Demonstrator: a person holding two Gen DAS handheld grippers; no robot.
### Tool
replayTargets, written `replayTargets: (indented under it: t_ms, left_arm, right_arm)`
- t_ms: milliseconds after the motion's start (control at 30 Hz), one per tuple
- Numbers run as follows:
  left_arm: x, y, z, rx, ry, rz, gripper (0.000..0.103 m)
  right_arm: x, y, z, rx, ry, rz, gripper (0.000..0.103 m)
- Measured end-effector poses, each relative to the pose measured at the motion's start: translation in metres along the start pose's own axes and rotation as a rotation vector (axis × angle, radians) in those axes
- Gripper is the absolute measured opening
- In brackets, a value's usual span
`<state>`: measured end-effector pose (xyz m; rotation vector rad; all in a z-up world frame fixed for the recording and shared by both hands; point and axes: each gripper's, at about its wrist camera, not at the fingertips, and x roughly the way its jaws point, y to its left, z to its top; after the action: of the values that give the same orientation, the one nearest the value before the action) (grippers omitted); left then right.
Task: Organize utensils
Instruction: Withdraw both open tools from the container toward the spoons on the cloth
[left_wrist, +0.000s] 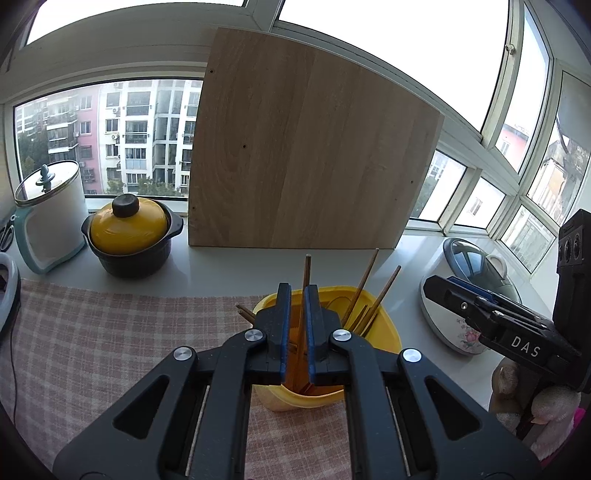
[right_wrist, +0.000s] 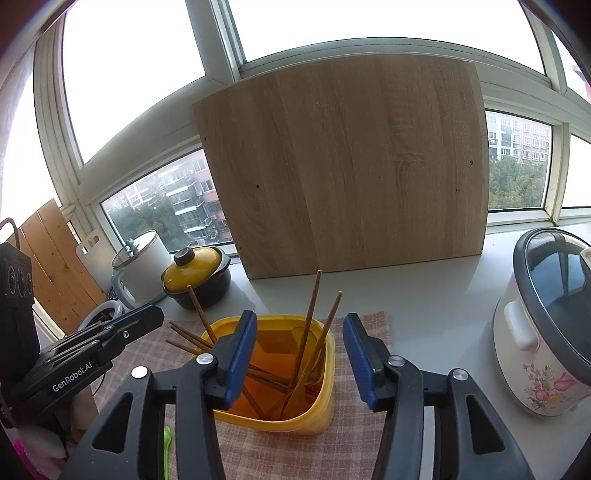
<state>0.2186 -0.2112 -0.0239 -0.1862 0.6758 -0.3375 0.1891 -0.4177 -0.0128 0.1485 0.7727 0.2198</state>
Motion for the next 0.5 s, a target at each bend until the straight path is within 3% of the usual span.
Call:
replayTargets:
  t_ms: [67, 267, 300, 367, 500]
  left_arm:
    - [-0.006, 0.002, -0.001, 0.003, -0.007, 0.005, 0.021]
    - [-0.024, 0.004, -0.006, 0.032, -0.020, 0.022, 0.024]
    - [-0.026, 0.004, -0.006, 0.037, -0.022, 0.025, 0.026]
    - [-0.033, 0.005, -0.008, 0.046, -0.031, 0.033, 0.043]
    - [-0.044, 0.008, -0.013, 0.059, -0.038, 0.050, 0.046]
  right_arm:
    - [-0.005, 0.000, -0.001, 0.005, -0.012, -0.007, 0.063]
    - [-0.019, 0.010, -0.006, -0.022, -0.031, -0.022, 0.078]
    - [-0.021, 0.012, -0.007, -0.024, -0.038, -0.023, 0.086]
    - [-0.027, 0.016, -0.009, -0.027, -0.056, -0.025, 0.089]
    - [-0.034, 0.024, -0.012, -0.042, -0.064, -0.029, 0.093]
